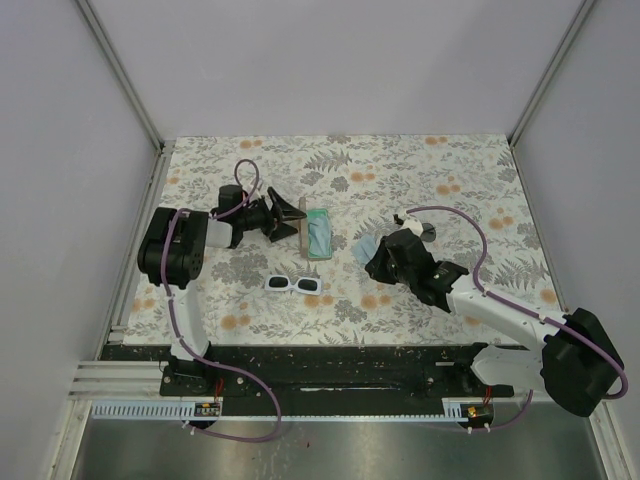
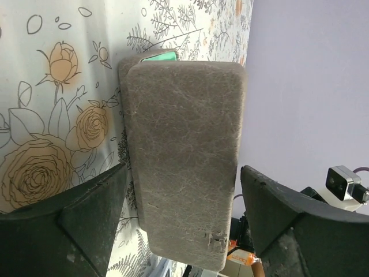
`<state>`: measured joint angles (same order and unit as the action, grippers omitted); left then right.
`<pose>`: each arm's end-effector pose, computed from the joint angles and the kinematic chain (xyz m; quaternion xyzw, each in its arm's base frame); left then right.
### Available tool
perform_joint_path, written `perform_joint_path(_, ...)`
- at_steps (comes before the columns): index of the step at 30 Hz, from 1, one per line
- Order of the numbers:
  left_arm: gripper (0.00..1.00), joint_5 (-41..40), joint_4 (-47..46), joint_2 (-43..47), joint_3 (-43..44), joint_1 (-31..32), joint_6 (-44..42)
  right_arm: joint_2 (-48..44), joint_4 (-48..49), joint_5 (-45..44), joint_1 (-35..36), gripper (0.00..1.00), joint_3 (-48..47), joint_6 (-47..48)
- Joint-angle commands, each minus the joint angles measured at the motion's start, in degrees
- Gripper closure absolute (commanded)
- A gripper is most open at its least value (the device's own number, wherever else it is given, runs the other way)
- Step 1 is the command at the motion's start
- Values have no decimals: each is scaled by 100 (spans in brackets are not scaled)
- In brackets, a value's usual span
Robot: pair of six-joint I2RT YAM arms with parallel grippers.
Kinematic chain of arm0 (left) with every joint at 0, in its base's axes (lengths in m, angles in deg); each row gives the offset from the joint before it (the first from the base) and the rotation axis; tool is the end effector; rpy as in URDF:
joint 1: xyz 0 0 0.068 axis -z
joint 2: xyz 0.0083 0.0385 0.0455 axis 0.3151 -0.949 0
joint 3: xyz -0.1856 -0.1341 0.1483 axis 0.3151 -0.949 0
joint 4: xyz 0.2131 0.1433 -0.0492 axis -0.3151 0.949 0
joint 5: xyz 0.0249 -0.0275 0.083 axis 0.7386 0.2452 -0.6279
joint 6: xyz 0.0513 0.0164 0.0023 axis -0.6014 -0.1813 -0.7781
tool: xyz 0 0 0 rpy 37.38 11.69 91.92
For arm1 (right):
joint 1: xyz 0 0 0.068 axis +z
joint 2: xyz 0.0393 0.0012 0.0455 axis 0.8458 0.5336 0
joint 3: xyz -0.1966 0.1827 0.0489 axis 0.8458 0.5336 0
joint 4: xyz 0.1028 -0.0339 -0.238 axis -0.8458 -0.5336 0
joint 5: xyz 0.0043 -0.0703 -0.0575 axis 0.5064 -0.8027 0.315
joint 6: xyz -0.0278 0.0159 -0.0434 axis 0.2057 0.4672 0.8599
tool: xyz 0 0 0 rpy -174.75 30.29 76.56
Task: Organize the sunglasses
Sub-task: Pick up the opened sunglasses case from the center of the board.
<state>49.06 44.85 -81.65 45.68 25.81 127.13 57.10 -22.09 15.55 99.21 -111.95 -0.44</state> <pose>0.3837 -0.0776 0.1180 -0.1369 0.8003 -0.5524 0.1889 0.1895 0.1597 0.2206 0.0512 0.8983 0.2351 0.3677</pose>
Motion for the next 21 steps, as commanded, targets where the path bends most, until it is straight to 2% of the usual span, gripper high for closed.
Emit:
perform_joint_path(1, 19, 249, -512, -115, 87, 20, 47, -9, 121, 62, -14, 82, -13, -50)
perform_joint_path(5, 21, 311, -705, -273, 158, 73, 213, 43, 174, 158, -14, 82, -12, -59)
perform_joint_path(13, 44, 381, -1022, -353, 219, 100, 407, 307, 332, 685, -14, 83, -65, 256)
perform_joint_path(21, 49, 513, -785, 130, -70, 82, 188, 220, 288, 792, -14, 75, 31, 354)
